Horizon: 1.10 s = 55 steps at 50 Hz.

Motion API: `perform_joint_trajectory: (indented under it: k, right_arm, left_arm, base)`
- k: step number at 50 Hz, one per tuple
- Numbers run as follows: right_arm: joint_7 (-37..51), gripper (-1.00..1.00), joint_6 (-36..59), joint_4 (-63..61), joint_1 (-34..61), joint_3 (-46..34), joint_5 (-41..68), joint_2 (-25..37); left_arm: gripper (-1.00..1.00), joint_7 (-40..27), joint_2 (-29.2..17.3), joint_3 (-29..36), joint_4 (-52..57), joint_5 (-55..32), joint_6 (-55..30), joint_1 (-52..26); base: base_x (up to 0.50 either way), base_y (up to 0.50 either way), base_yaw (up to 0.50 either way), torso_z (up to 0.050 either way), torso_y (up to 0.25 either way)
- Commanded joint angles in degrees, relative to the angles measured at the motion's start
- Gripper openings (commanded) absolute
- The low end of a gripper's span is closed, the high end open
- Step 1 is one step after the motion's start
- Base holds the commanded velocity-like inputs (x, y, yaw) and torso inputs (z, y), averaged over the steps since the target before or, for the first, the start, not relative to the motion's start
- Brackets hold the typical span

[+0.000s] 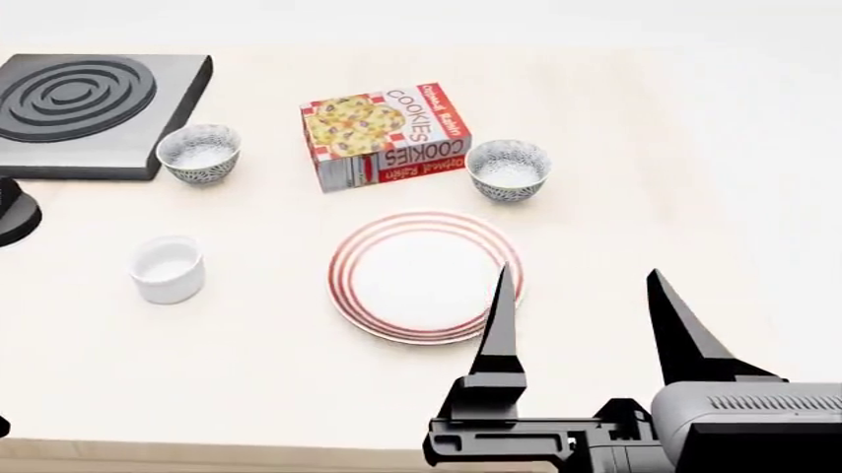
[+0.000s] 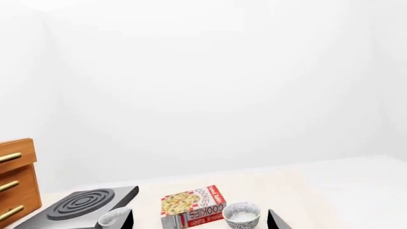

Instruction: Pick the akita bowl next to the plate and place it on the plate.

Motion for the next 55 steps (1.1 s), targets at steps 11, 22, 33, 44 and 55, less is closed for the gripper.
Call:
perform_joint_trajectory:
  k: [11,22,33,44,55]
  right_arm:
    - [0.5,1.00,-1.3,1.1,-0.1,-1.5,-0.4,0.9]
    - [0.8,1.00,-1.1,0.8,-0.1,-1.9,0.0,1.6]
    - [0.9,1.00,-1.3,0.9,-0.2,-2.7,0.0,2.2]
    - [1.3,1.00,-1.7,0.9,-0.3,-2.8,0.4,2.6]
    - [1.7,1.00,-2.0,1.1,-0.3,-3.0,0.7,2.8]
  left_arm:
    - [1.00,-0.5,-0.3,0.3,-0.1,-0.5,0.1,0.1]
    - [1.00,-0.8,-0.6,0.5,0.1,-0.7,0.1,0.1]
    - [1.00,-0.8,-0.7,0.7,-0.5,-0.7,0.7,0.2]
    - [1.00,-1.0,-0.8,0.8,-0.4,-0.9,0.8,0.2]
    - [1.00,-1.2,-1.0,1.0,-0.4,-1.1,0.8,0.3]
  base:
    - [0.00,-0.21,0.00,0.000,0.000]
    - [0.03,-0.02,0.00,0.000,0.000]
    - [0.46,0.00,0.00,0.000,0.000]
    - [0.50,0.00,0.00,0.000,0.000]
    - [0.50,0.00,0.00,0.000,0.000]
